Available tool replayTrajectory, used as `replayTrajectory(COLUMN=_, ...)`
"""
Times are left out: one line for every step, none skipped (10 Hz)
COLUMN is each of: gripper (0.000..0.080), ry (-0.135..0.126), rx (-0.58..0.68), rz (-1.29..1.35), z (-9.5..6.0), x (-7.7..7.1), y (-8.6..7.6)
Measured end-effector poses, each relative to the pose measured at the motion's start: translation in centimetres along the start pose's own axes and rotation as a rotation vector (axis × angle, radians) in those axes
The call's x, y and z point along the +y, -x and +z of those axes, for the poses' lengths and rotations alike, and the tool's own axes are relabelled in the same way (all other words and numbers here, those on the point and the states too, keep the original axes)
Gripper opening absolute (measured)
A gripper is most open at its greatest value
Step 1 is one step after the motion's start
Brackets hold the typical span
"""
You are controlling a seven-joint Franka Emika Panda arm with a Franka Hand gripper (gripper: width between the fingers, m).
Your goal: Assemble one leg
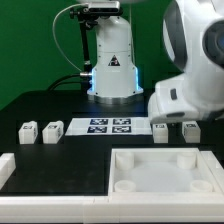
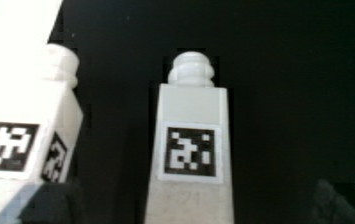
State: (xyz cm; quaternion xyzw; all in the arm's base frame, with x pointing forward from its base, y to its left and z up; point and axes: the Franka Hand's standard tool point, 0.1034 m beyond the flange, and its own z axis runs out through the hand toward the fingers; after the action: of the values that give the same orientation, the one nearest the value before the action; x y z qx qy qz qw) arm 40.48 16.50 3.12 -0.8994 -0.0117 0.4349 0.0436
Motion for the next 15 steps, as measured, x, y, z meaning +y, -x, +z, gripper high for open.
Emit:
replayTrajectory(gripper=0.0649, ry=-0.003, rx=-0.016, rz=0.019, z=0.9, x=-0.1, y=-0.9)
replayTrajectory(gripper=0.0649, ry=-0.001, rx=-0.024, rz=0.019, z=1.3, x=-0.1, y=-1.0)
replayTrajectory(gripper=0.0649, ry=0.003, rx=-0.032, rz=0.017, z=1.7, x=-0.2, y=-1.0)
replayTrajectory(gripper=0.0649, ry=0.009, rx=-0.041, rz=0.013, z=2.3, x=-0.5, y=-1.1)
replayTrajectory(gripper=0.0649, ry=0.011, rx=-0.042, rz=0.009, z=2.4, x=-0.6, y=-1.0)
replayTrajectory(gripper=0.0645, ry=0.011, rx=-0.041, rz=0.010, z=2.4, x=-0.5, y=-1.0)
replayTrajectory(gripper=0.0645, ry=0.011, rx=-0.041, rz=0.010, z=2.4, x=-0.5, y=-1.0)
replayTrajectory(gripper=0.0489, ry=0.011, rx=-0.041, rz=0.010, z=2.4, x=-0.5, y=-1.0)
replayTrajectory(gripper=0.0290, ry=0.011, rx=-0.041, rz=0.010, z=2.4, x=-0.5, y=-1.0)
replayTrajectory(gripper=0.0290, ry=0.011, rx=-0.041, rz=0.010, z=2.4, x=-0.5, y=-1.0)
replayTrajectory(gripper=0.0290, ry=0.011, rx=-0.041, rz=0.010, z=2.4, x=-0.5, y=-1.0)
replayTrajectory(gripper=0.0290, ry=0.011, rx=-0.041, rz=0.010, z=2.4, x=-0.5, y=-1.0)
replayTrajectory(gripper=0.0290, ry=0.011, rx=-0.041, rz=0.010, z=2.4, x=-0.5, y=-1.0)
replayTrajectory(gripper=0.0290, ry=0.011, rx=-0.041, rz=0.010, z=2.4, x=-0.5, y=-1.0)
replayTrajectory(gripper=0.0290, ry=0.010, rx=-0.044, rz=0.003, z=2.1, x=-0.4, y=-0.9)
